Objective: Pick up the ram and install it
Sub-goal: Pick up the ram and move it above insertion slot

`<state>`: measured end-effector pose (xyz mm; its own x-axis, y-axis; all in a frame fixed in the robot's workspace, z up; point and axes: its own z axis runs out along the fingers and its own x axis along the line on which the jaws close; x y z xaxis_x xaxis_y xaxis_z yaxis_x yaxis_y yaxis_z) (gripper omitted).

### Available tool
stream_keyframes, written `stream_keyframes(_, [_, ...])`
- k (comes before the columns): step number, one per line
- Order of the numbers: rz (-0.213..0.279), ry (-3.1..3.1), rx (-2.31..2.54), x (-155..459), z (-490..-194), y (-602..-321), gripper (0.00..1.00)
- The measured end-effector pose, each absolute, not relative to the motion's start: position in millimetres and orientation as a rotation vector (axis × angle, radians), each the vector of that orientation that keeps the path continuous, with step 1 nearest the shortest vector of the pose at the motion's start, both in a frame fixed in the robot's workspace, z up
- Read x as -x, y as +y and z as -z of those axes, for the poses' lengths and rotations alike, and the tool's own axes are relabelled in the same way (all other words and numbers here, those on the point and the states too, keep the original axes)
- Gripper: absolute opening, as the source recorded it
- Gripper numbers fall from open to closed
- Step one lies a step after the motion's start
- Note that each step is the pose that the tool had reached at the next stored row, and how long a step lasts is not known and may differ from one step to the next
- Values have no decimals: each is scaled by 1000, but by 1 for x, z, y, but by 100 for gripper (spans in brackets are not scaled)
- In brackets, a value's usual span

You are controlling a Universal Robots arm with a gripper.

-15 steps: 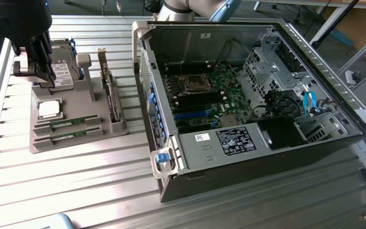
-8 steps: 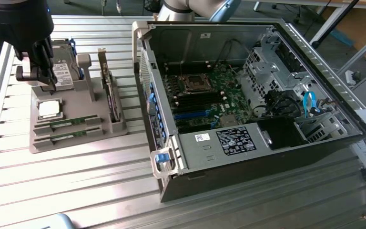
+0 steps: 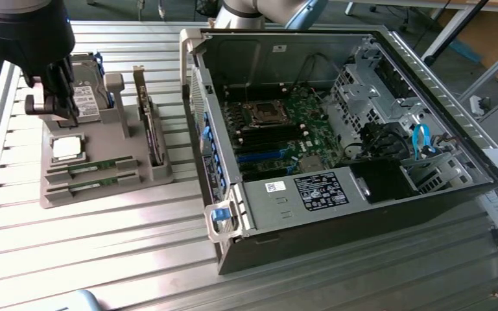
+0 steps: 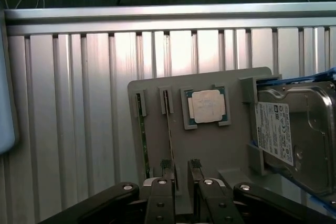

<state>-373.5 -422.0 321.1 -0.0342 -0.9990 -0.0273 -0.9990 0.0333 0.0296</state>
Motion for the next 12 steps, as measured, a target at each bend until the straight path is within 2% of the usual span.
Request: stream_keyframes(12, [63, -2257, -2183, 373, -318, -423, 25])
